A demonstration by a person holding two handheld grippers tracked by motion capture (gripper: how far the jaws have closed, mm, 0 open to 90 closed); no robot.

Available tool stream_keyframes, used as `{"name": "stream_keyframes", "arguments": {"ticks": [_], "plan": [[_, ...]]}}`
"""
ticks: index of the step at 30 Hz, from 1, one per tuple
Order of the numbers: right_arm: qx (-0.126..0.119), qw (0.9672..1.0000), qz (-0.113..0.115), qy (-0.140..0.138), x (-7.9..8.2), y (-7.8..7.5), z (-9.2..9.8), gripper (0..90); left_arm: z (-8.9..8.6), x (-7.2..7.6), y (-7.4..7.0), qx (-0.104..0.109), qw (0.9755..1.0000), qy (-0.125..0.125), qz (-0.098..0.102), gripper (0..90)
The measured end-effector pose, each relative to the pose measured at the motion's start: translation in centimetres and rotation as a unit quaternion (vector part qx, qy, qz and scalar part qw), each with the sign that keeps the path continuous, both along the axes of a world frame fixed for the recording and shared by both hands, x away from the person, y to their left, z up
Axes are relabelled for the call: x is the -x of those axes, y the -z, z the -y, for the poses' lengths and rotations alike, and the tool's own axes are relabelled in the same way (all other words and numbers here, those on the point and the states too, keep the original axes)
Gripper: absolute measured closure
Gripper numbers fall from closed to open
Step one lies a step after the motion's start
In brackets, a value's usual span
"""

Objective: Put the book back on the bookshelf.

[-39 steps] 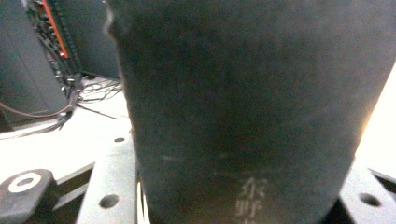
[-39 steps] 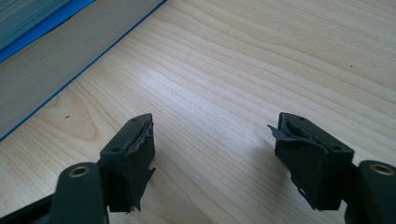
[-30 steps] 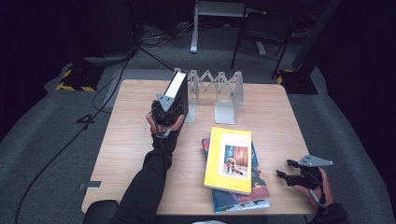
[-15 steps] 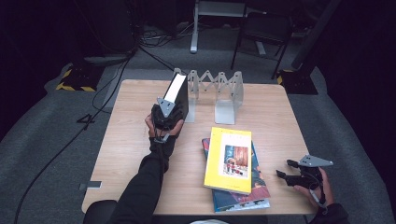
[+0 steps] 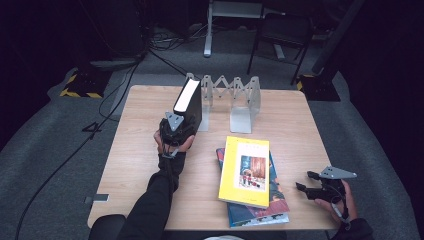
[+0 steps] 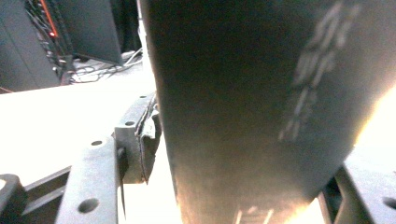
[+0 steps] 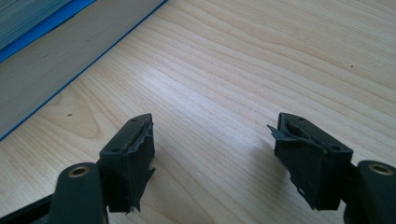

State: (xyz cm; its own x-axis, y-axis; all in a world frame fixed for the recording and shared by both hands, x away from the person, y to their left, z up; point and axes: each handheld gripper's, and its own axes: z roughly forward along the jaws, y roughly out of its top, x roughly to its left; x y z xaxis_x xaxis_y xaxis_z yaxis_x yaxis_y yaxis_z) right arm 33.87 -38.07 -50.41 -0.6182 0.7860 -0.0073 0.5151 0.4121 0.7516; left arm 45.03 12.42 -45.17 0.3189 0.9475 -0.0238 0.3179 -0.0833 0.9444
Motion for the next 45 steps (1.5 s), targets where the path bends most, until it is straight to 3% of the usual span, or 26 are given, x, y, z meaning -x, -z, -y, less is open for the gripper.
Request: {"name": "stream_keyframes", "arguments": {"ticks": [5, 7, 10, 13, 21, 32, 37, 43, 45], "plan": [[-0.001, 1.0, 0.0, 0.0, 0.0, 0.0, 0.0, 28.5, -0.2, 0.7, 1.3, -0.004, 0.9998, 0.004, -0.018, 39.4], [-0.001, 1.0, 0.0, 0.0, 0.0, 0.0, 0.0, 28.4, -0.4, 0.9, 2.2, 0.012, 0.9993, -0.002, -0.035, 39.2], [0.0, 1.0, 0.001, 0.0, 0.1, 0.0, 0.0, 28.4, -0.2, 1.1, 3.2, 0.015, 0.9986, -0.005, -0.051, 44.8], [-0.001, 1.0, -0.001, 0.001, 0.0, 0.0, 0.0, 28.3, 0.6, 1.2, 3.9, -0.005, 0.9979, -0.021, -0.062, 50.2], [-0.001, 1.0, -0.002, 0.001, 0.0, 0.0, 0.0, 28.3, 1.6, 0.8, 3.7, -0.008, 0.9967, -0.044, -0.067, 51.8], [-0.002, 1.0, -0.002, 0.0, 0.0, 0.0, 0.0, 28.5, 2.8, -2.2, 3.1, 0.014, 0.9933, -0.074, -0.087, 51.7], [0.0, 1.0, 0.0, 0.0, 0.1, 0.0, 0.0, 28.6, 3.3, -3.0, 2.9, 0.014, 0.9916, -0.087, -0.095, 51.6], [-0.001, 1.0, -0.001, 0.0, 0.0, 0.0, 0.0, 28.5, 3.4, -3.5, 2.9, 0.015, 0.9914, -0.089, -0.095, 51.0], [-0.001, 1.0, -0.001, -0.001, 0.1, 0.0, 0.0, 28.4, 3.3, -3.5, 2.9, 0.025, 0.9911, -0.085, -0.099, 50.3]]}}
